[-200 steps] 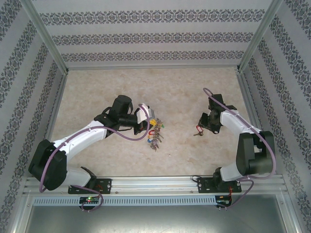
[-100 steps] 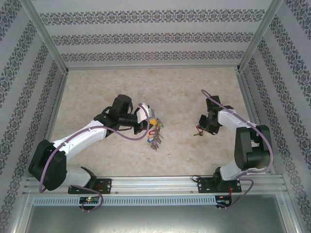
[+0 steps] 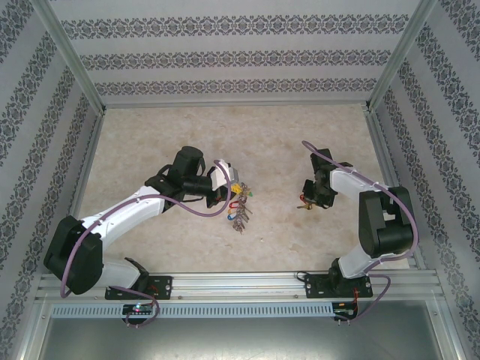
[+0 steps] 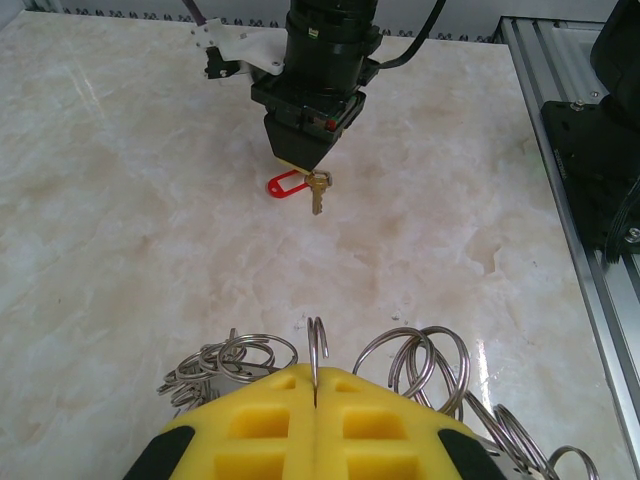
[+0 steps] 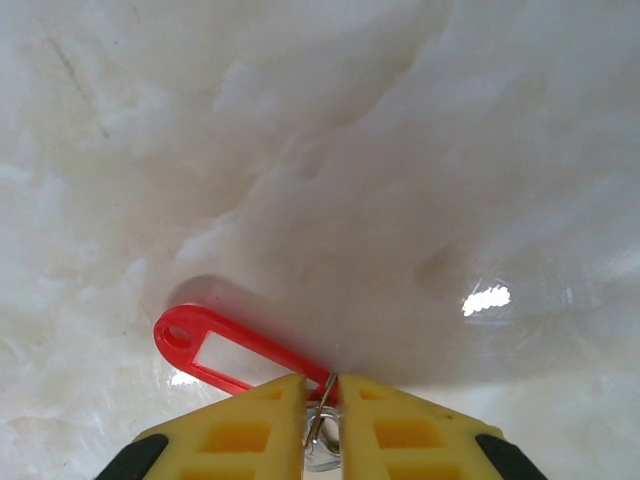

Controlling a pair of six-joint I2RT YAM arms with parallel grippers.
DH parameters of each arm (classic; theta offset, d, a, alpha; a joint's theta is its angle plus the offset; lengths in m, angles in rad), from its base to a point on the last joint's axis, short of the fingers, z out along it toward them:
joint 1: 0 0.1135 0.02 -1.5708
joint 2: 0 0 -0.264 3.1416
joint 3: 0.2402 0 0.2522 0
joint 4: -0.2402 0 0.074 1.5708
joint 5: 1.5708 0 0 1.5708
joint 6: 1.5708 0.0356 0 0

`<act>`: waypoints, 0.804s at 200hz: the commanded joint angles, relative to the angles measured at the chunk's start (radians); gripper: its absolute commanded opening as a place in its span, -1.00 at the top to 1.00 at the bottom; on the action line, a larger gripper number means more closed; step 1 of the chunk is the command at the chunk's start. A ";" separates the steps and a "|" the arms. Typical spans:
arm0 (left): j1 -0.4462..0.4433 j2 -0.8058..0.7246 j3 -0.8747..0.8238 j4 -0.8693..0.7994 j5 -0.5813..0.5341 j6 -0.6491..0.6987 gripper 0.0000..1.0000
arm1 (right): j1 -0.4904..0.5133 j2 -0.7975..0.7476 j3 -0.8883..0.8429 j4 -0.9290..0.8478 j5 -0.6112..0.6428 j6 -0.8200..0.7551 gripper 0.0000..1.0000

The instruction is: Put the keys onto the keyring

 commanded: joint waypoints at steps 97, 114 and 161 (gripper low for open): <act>-0.002 -0.043 0.032 -0.004 0.012 0.010 1.00 | 0.033 0.018 0.047 -0.060 0.092 -0.037 0.56; -0.002 -0.043 0.032 -0.005 0.010 0.010 1.00 | 0.033 0.020 0.051 -0.062 0.089 -0.041 0.59; -0.002 -0.042 0.034 -0.005 0.012 0.010 1.00 | 0.033 0.012 0.052 -0.065 0.084 -0.040 0.66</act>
